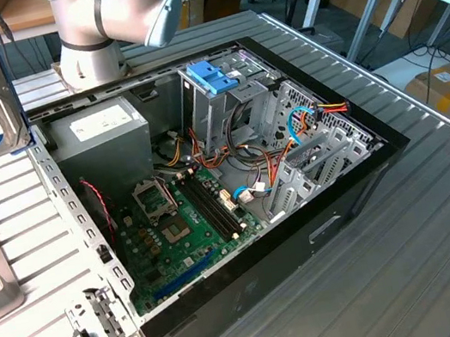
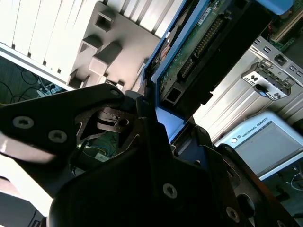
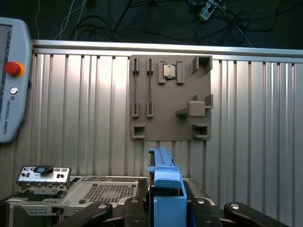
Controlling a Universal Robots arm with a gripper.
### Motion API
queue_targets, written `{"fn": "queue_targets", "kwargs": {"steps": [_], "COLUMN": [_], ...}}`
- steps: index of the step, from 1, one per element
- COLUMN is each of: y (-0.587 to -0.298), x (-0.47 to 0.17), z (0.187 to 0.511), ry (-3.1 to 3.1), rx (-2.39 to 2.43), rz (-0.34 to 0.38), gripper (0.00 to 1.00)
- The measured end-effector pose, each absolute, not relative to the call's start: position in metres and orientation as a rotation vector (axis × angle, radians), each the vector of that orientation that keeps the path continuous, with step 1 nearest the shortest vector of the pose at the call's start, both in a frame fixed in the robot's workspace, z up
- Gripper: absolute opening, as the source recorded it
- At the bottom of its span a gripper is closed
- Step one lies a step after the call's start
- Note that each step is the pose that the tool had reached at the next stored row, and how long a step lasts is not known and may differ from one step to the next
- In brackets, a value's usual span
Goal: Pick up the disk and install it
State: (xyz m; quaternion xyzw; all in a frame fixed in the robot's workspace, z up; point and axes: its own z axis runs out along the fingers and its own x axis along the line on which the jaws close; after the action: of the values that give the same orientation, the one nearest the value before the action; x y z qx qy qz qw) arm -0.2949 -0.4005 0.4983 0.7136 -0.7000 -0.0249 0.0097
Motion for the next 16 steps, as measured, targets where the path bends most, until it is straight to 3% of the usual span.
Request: {"fn": "queue_targets", "kwargs": {"steps": [16], "y": [-0.4044], "x": [-0.2923], "z": [0.4976], "ry": [-2.185], "rx": [2.228], "rz": [-0.078], "gripper": [0.37]}}
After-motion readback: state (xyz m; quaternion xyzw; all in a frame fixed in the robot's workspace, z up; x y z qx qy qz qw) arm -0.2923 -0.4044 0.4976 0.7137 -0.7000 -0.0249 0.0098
